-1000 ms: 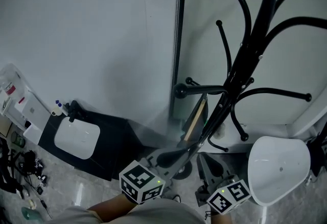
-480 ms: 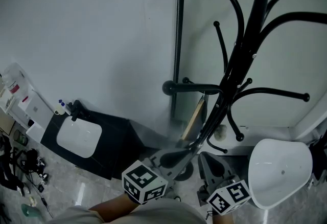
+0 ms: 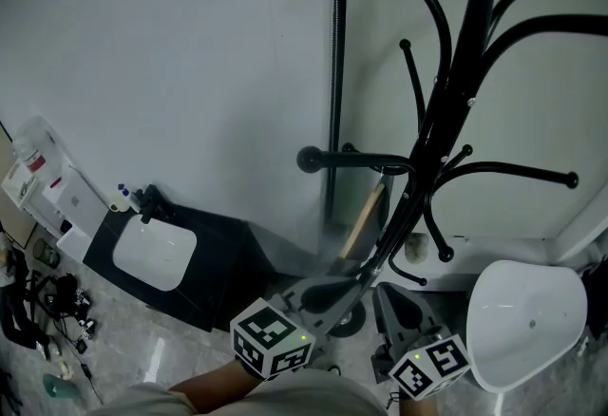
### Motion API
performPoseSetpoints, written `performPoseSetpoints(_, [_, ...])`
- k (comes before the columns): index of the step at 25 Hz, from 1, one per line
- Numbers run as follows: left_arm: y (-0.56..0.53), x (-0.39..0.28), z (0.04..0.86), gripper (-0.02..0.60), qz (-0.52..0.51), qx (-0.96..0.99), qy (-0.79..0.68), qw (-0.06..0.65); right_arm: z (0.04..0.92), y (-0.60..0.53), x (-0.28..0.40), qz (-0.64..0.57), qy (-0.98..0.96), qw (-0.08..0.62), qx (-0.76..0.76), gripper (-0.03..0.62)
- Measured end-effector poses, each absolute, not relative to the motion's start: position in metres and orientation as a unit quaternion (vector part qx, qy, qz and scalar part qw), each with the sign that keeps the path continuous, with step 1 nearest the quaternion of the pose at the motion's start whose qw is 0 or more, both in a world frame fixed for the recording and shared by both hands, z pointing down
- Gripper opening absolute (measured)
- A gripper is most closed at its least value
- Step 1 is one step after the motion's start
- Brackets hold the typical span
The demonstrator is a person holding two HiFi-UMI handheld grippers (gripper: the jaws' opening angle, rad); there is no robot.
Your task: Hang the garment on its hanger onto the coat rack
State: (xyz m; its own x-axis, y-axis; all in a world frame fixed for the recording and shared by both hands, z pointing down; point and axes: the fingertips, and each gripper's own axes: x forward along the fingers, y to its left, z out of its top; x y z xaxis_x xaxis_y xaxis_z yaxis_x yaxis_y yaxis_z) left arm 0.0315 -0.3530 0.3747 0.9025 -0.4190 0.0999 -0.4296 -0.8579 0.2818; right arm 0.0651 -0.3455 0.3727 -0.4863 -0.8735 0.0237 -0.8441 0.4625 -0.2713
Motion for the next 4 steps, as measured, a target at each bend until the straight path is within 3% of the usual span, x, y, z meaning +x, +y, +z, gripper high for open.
performPoseSetpoints(4, [-0.3486,0.0342,0.374,0.005,0.017,0.964,-0.22,0.149,0.3728,-0.3415,0.0686,-0.124,0.853,0.06,-0.503,0.015])
